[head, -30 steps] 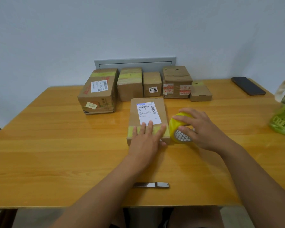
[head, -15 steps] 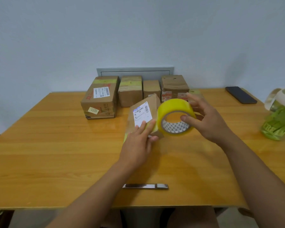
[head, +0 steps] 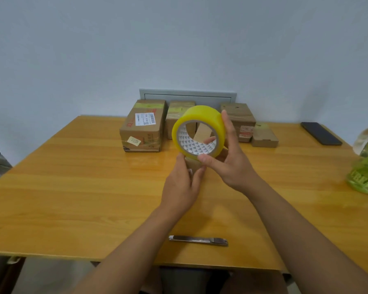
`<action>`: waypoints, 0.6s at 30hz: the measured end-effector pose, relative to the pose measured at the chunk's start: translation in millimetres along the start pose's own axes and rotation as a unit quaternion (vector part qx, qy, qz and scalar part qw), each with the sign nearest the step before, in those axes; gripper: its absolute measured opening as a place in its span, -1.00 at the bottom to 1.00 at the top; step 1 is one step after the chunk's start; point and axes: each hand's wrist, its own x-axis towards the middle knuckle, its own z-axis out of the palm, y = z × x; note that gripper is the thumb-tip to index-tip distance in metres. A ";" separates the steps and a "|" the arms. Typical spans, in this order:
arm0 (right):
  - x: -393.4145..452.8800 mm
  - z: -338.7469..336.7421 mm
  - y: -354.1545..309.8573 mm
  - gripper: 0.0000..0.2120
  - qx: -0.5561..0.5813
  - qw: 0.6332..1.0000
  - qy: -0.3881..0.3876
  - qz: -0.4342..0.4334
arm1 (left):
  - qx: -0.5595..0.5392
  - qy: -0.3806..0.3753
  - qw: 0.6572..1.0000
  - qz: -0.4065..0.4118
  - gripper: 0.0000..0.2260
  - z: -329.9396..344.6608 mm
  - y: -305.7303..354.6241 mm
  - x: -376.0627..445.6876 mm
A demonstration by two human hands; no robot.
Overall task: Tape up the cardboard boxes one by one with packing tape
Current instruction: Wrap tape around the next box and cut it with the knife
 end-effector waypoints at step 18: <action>-38.6 -25.8 41.2 -0.36 0.003 0.994 -0.027 0.105 | -0.070 0.052 0.991 -0.097 -0.58 -39.5 -24.3 6.2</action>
